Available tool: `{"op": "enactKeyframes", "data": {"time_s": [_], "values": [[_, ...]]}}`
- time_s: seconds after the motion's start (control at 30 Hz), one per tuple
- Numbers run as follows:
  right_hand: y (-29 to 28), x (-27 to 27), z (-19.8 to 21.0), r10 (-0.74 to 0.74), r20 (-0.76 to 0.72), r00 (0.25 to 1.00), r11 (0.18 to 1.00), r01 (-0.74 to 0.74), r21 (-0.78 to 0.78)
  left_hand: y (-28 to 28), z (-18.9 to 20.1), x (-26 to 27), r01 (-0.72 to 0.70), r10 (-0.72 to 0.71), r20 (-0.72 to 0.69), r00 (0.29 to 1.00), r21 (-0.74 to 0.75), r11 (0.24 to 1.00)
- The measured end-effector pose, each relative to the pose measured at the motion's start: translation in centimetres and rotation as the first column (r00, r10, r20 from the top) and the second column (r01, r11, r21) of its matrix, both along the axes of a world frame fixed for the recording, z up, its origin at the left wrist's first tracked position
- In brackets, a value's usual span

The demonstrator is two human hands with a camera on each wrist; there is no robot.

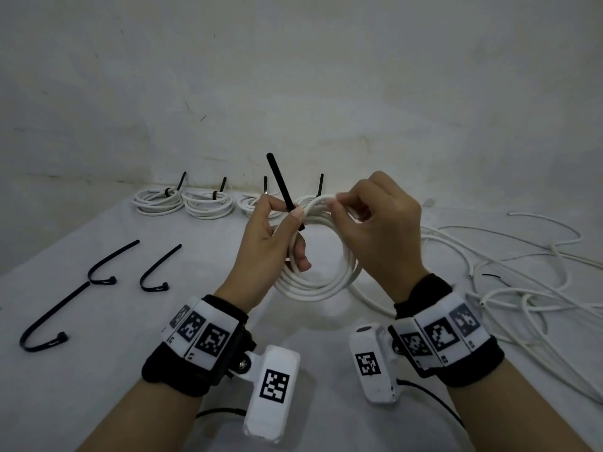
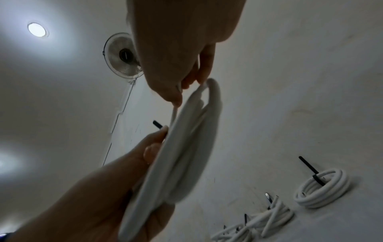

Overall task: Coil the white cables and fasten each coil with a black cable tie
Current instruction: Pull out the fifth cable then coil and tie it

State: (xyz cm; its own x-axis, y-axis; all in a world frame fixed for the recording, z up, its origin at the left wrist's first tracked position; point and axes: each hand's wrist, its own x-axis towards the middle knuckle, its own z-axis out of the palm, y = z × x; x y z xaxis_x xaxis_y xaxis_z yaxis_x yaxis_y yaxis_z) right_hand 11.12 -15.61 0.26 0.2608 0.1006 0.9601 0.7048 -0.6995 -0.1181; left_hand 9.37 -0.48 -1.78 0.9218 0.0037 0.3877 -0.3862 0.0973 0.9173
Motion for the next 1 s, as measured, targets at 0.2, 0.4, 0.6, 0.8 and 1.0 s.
{"op": "enactKeyframes", "data": {"time_s": [0.2,0.4,0.6,0.8,1.0], "values": [[0.7,0.1,-0.6,0.032,-0.145,0.989,0.997,-0.021,0.076,0.0,0.3,0.1,-0.080,0.079,-0.010,0.997,-0.148,0.986],[1.2,0.0,-1.0,0.038,-0.195,0.980,0.995,-0.021,0.093,0.1,0.3,0.3,-0.147,0.148,-0.008,0.989,-0.182,0.972],[2.1,-0.5,-1.4,0.070,-0.407,0.911,0.987,-0.003,0.163,0.5,0.7,0.1,-0.150,0.152,-0.007,0.988,-0.206,0.967],[1.4,-0.2,-0.2,0.202,-0.518,0.831,0.971,-0.102,0.216,1.1,1.2,0.1,-0.098,0.090,-0.044,0.995,-0.235,0.967],[0.5,-0.5,0.7,0.687,-0.576,0.442,0.723,-0.494,0.483,1.3,1.7,-0.2,0.039,-0.061,-0.065,0.996,-0.301,0.953]]}}
